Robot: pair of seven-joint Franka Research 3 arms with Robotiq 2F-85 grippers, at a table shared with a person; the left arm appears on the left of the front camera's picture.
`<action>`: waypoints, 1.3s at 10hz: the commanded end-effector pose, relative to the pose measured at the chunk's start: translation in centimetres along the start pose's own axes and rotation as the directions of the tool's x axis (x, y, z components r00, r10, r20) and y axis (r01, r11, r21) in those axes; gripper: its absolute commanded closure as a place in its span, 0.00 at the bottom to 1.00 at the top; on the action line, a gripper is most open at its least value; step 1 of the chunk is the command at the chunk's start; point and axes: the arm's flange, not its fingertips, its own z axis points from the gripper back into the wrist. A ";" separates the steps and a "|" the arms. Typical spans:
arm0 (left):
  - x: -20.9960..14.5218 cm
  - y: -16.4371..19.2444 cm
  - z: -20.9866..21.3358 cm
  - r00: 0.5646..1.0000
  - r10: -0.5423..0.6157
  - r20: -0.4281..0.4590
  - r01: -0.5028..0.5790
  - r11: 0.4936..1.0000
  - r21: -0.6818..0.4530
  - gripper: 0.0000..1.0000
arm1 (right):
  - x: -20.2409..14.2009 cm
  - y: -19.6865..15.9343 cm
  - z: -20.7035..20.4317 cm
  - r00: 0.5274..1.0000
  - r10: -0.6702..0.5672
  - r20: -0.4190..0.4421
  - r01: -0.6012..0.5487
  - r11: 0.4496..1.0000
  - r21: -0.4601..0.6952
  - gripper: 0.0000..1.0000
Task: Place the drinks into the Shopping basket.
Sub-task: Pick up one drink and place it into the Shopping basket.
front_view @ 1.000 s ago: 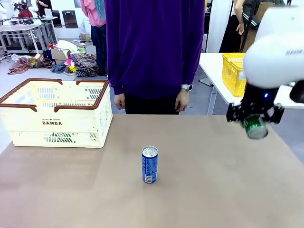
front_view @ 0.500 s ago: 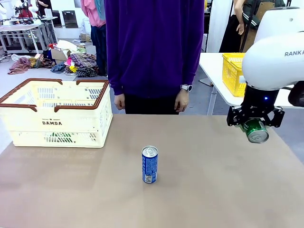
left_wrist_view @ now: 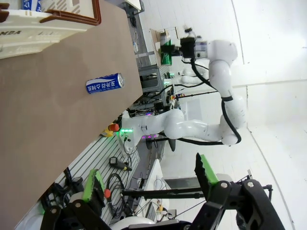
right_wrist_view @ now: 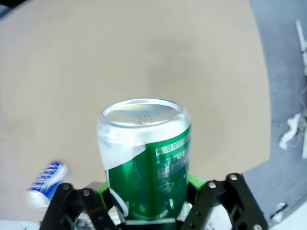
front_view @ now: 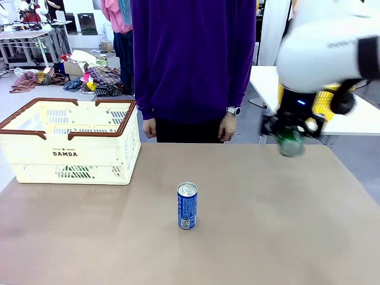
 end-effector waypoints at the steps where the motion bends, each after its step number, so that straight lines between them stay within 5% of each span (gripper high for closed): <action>1: -0.3 0.0 0.0 1.000 -0.004 0.000 0.004 1.000 -0.002 0.00 | 3.5 11.2 3.2 0.998 0.065 0.015 -0.064 0.997 -0.030 1.00; 4: -0.3 0.0 0.0 1.000 -0.004 0.000 0.004 1.000 -0.002 0.00 | 0.4 28.1 2.2 0.985 0.171 0.004 -0.171 0.985 -0.016 1.00; 6: -0.3 0.0 0.0 1.000 -0.004 0.000 0.004 1.000 -0.002 0.00 | -5.5 33.7 0.0 0.969 0.245 -0.021 -0.246 0.968 -0.049 1.00; 8: -0.3 0.0 0.0 1.000 -0.004 0.000 0.004 1.000 -0.002 0.00 | -8.2 32.5 -0.4 0.988 0.151 0.016 -0.149 0.986 -0.079 1.00; 9: -0.3 0.0 0.0 1.000 -0.004 0.000 0.004 1.000 -0.002 0.00 | -8.9 33.4 -3.1 0.961 0.271 -0.045 -0.273 0.962 -0.027 1.00; 13: -0.3 0.0 0.0 1.000 -0.004 0.000 0.004 1.000 -0.002 0.00 | -8.9 33.4 -3.1 0.961 0.271 -0.045 -0.273 0.962 -0.027 1.00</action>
